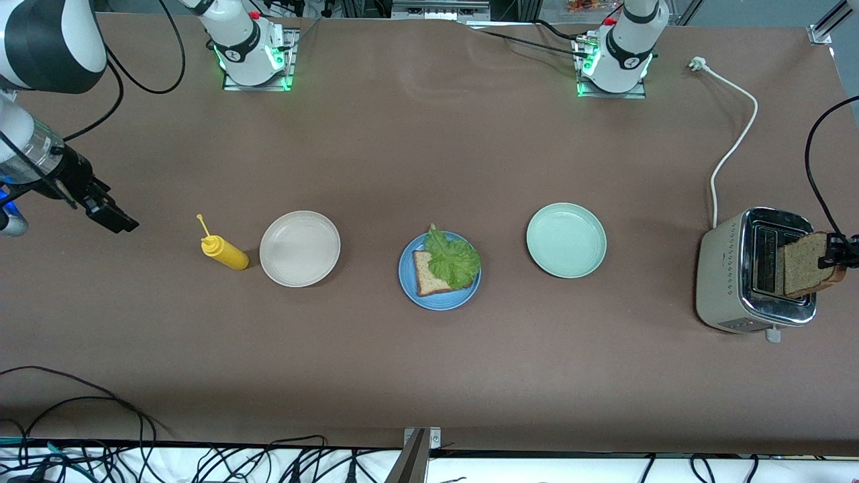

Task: Make sandwich in blue plate with both arms
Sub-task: 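Withdraw the right gripper while the left gripper lifts the toasted bread, then carry the toasted bread over the blue plate with the left gripper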

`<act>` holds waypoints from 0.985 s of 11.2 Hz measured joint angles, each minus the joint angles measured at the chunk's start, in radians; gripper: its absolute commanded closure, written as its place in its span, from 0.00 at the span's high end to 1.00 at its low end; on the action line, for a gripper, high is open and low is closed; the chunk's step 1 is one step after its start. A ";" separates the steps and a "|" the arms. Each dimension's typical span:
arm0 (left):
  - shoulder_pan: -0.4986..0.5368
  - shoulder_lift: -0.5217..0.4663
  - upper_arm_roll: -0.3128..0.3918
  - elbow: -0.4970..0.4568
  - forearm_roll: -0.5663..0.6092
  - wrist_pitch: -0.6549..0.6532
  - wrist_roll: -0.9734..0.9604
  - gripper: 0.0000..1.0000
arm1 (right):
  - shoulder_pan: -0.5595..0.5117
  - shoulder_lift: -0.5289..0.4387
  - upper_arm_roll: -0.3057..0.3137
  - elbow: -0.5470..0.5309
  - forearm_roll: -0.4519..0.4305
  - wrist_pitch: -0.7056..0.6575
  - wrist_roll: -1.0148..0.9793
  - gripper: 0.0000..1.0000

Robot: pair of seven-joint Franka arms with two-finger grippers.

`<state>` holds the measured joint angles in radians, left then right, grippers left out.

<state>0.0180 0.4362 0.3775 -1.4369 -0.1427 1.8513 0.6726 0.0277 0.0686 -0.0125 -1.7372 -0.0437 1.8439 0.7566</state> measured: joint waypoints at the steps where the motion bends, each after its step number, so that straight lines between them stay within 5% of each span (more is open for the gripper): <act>1: -0.001 -0.008 -0.001 0.019 0.000 -0.017 0.001 0.00 | -0.002 -0.013 -0.001 0.004 -0.002 -0.028 -0.106 1.00; 6: -0.019 -0.028 -0.011 0.102 -0.013 -0.138 0.001 0.00 | -0.010 -0.037 -0.031 0.036 -0.002 -0.096 -0.518 1.00; 11: -0.042 -0.025 -0.074 0.101 -0.093 -0.177 -0.028 0.00 | -0.010 -0.037 -0.035 0.036 -0.002 -0.137 -0.548 1.00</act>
<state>-0.0241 0.4117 0.3034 -1.3363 -0.2359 1.6742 0.6442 0.0182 0.0314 -0.0474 -1.7009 -0.0460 1.7064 0.2086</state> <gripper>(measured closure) 0.890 0.000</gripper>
